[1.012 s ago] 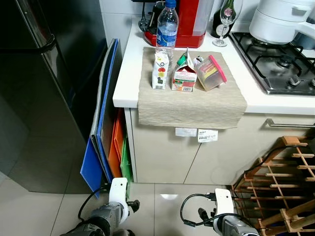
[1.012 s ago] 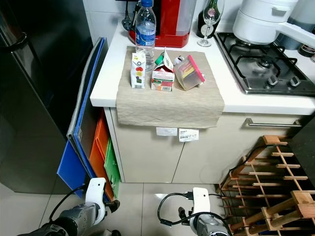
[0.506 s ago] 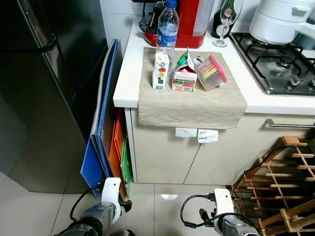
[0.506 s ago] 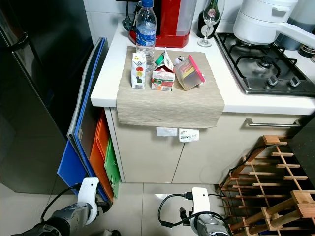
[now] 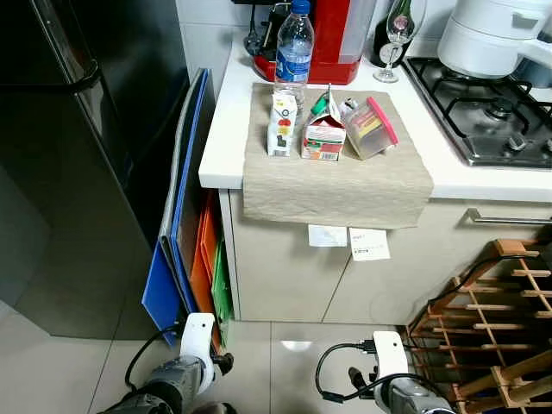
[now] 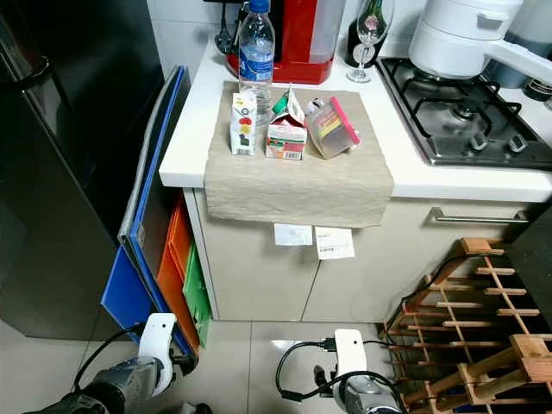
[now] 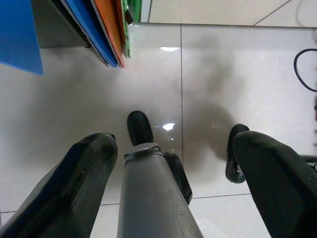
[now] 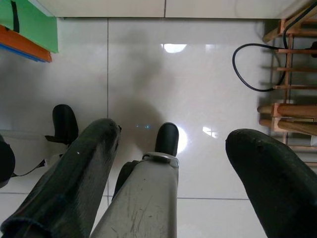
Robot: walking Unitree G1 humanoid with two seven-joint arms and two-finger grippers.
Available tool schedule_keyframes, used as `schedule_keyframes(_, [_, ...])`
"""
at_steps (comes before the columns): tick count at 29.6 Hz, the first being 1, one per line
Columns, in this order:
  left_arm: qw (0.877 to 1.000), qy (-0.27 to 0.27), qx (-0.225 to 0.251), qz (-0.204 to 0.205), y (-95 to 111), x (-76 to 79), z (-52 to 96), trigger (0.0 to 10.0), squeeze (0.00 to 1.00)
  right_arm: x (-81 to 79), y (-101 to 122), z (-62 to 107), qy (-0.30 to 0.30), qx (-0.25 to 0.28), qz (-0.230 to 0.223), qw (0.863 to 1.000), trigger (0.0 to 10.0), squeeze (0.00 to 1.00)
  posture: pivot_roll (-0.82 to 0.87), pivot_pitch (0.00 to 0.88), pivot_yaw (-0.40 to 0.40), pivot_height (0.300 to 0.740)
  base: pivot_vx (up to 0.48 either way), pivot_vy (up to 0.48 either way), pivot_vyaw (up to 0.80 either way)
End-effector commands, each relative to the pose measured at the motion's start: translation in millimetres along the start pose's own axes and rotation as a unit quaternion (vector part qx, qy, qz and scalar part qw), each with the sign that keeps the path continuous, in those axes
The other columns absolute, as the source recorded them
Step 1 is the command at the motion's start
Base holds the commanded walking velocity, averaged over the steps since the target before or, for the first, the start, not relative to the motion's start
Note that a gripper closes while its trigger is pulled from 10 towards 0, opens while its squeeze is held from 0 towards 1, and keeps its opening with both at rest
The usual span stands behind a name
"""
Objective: Restocking fridge
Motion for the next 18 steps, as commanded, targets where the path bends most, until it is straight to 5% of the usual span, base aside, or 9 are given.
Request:
schedule_keyframes(1, [1.0,-0.001,-0.006,-0.009,-6,1.6,-0.3,10.0,0.0,-0.7,4,-0.3,0.001,0.002,-0.001,1.0,10.0,0.0,-0.03,0.0,-0.007,0.74,0.0,0.0,0.0])
schedule_keyframes(18, [1.0,0.016,-0.012,-0.018,-13,-11.8,1.3,10.0,0.0,0.6,4,-0.2,0.0,-0.001,0.002,1.0,10.0,0.0,-0.03,0.0,-0.014,0.74,0.0,0.0,0.0])
Point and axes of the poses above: a point about 5 cm out from each wrist's last joint towards the gripper, its own z axis pointing back from the gripper into the wrist, its own y axis along the axis of the wrist's last joint, x = y × z, the point moved 4 cm from there along -z, pointing out of the wrist towards the gripper, and after that the axes turned 1 degree about -z, right-handed, at the moved point
